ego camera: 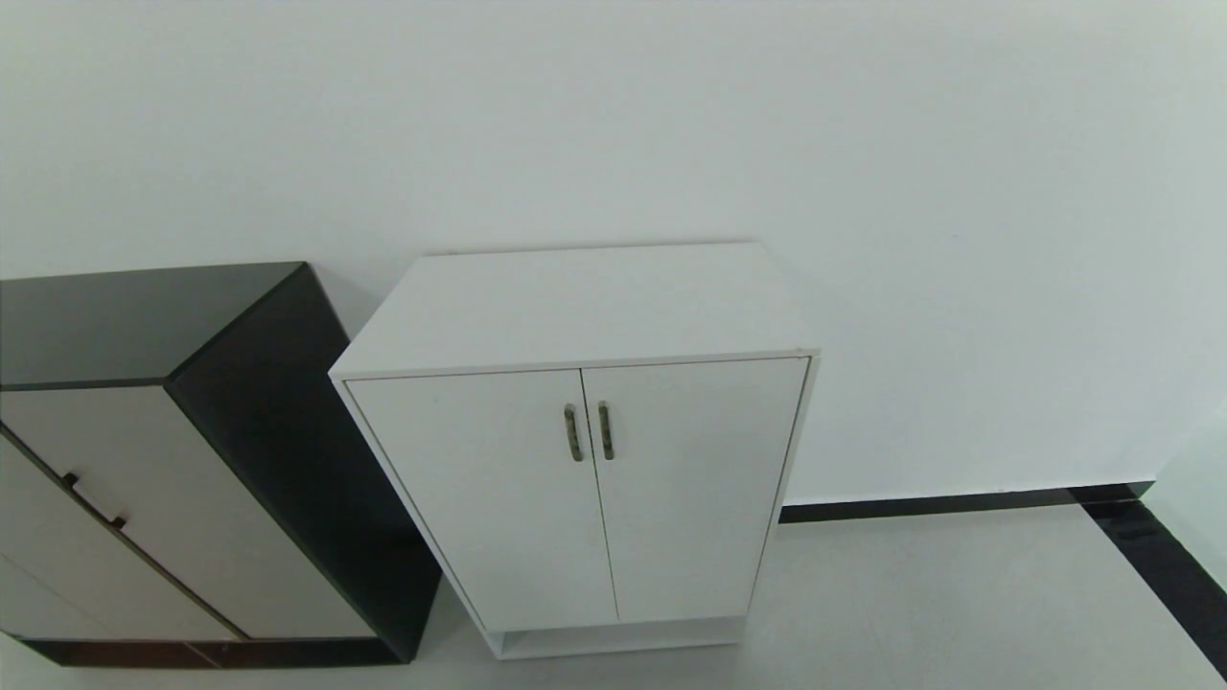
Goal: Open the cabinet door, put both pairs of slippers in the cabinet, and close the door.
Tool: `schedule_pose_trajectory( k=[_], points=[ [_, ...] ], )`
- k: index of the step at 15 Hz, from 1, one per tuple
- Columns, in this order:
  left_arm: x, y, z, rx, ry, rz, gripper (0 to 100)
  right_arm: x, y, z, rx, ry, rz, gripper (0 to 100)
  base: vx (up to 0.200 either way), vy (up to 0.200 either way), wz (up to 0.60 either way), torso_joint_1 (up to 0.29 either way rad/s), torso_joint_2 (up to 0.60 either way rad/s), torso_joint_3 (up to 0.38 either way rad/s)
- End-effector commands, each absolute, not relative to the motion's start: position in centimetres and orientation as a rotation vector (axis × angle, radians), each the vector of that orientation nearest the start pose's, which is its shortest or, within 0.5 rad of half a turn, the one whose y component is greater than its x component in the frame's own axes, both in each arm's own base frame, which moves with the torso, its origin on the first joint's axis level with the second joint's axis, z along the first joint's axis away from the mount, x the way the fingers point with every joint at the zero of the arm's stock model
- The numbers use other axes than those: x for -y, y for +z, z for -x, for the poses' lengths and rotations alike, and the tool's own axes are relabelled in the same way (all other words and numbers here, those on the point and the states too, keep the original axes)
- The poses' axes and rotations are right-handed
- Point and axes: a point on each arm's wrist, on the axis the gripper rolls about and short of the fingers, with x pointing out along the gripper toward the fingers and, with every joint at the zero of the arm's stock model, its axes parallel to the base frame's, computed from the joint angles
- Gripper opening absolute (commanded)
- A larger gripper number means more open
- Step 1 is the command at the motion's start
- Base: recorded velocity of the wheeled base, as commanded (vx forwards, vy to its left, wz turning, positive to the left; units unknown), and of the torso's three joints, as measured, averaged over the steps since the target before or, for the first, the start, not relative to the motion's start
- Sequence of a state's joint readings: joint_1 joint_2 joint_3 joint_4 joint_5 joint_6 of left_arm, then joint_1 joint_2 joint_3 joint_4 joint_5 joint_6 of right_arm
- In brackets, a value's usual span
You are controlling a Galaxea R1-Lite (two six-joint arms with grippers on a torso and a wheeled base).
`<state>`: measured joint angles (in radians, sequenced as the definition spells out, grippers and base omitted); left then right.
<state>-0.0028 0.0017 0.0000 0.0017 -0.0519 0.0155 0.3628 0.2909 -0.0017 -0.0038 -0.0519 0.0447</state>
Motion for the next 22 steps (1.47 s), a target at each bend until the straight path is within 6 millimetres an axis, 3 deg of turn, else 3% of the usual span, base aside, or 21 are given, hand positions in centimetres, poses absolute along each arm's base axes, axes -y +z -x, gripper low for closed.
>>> schedule_pose_trajectory(
  k=[1,3,5,12,22],
  points=[
    [0.1,7.5,2.3,-0.003,-0.055,-0.015,0,0.1,7.9,0.1,-0.272,0.155,0.008,0,0.000,0.000,0.00,0.000,0.00,0.000],
    [0.1,7.5,2.3,-0.003,-0.055,-0.015,0,0.2,7.9,0.7,-0.204,0.039,0.003,0,0.000,0.000,0.00,0.000,0.00,0.000],
    [0.1,7.5,2.3,-0.003,-0.055,-0.014,0,0.2,7.8,1.4,-0.107,0.021,0.002,0,0.000,0.000,0.00,0.000,0.00,0.000],
    [0.1,7.5,2.3,-0.003,-0.055,-0.014,0,0.1,7.6,2.2,-0.008,-0.043,0.016,0,0.000,0.000,0.00,0.000,0.00,0.000],
    [0.1,7.5,2.3,-0.003,-0.049,-0.011,0,0.1,7.6,2.3,0.000,-0.051,0.014,0,0.000,0.000,0.00,0.000,0.00,0.000]
  ],
)
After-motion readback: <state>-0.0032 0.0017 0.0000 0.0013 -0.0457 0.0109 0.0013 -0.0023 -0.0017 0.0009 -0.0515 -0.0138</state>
